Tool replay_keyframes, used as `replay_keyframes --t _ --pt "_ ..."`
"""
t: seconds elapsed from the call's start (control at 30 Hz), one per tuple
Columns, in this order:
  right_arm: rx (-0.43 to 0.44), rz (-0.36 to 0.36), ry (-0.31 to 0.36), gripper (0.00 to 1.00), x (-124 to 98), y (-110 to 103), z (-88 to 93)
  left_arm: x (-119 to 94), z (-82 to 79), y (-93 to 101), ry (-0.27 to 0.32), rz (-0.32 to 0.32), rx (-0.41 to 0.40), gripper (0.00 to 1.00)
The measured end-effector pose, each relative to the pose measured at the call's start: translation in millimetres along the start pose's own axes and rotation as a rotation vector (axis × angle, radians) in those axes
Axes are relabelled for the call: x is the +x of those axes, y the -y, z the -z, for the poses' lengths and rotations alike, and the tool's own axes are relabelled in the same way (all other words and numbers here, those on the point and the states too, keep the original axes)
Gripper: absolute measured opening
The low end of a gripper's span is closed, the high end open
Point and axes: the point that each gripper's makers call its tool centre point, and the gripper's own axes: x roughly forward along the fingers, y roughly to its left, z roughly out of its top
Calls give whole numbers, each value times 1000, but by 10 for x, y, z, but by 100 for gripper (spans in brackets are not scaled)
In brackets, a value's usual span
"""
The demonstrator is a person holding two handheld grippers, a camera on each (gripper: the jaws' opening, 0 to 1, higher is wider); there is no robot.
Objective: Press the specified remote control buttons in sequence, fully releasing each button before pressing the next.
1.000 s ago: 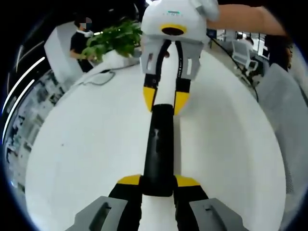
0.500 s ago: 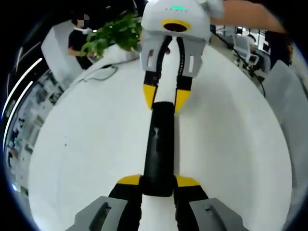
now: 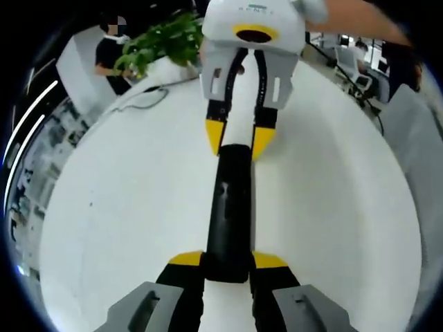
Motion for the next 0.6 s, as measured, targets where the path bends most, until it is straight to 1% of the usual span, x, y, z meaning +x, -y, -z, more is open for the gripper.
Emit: replay_keyframes --t 0.27,0.43,0.6 --pt "-5 -6 -3 21 8 23 2 3 11 -10 -2 10 -20 24" --pt "-23 -4 -4 21 3 20 -2 7 20 -17 -7 19 -56 24" --pt "-28 0 -6 22 -1 21 -3 10 21 -15 -13 11 -60 24"
